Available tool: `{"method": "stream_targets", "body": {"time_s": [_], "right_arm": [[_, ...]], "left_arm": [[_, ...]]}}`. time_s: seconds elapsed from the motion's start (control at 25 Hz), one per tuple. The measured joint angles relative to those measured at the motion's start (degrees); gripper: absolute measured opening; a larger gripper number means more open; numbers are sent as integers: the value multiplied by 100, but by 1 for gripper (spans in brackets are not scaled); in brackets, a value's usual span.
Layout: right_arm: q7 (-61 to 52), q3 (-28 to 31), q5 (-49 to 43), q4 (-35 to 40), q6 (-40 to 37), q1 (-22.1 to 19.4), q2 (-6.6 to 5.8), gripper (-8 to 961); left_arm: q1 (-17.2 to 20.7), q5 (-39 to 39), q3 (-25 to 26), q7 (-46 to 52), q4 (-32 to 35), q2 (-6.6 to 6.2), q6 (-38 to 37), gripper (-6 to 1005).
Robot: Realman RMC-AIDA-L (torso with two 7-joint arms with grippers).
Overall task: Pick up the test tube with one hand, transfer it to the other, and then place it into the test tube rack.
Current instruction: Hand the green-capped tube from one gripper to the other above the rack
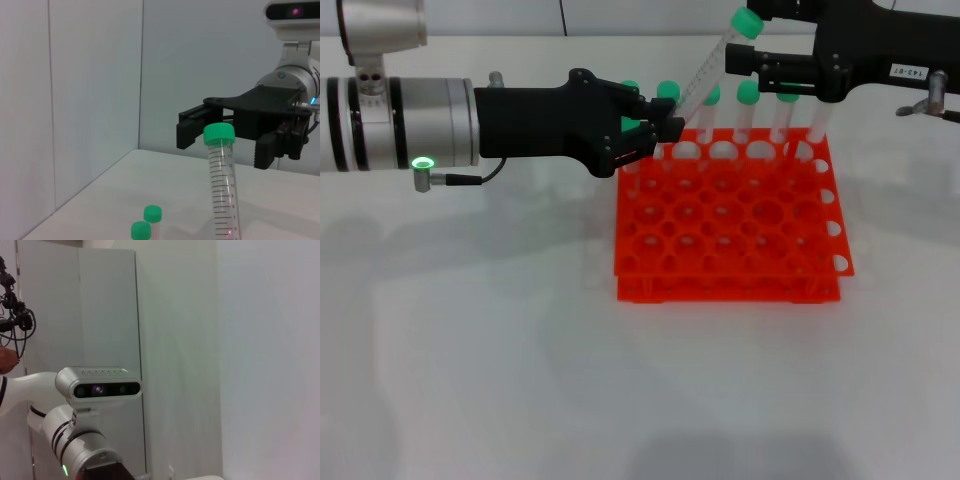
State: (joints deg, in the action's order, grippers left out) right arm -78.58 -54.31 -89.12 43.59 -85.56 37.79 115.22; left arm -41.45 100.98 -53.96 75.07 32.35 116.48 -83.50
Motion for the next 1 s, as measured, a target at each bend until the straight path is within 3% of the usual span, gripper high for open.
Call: {"method": "stream_targets", "body": {"time_s": [0.56, 0.76, 1.0], "right_arm": [[-31, 0, -13, 1, 4, 36, 9, 648], [-36, 0, -9, 1, 4, 36, 9, 499], [-43, 0, -4, 1, 5, 36, 9, 460]], "left_arm": [[-12, 1, -9, 14, 0, 14, -43, 182], [-13, 1, -9, 15, 0, 15, -77, 181], [-5, 1, -8, 18, 0, 15, -79, 181]]}}
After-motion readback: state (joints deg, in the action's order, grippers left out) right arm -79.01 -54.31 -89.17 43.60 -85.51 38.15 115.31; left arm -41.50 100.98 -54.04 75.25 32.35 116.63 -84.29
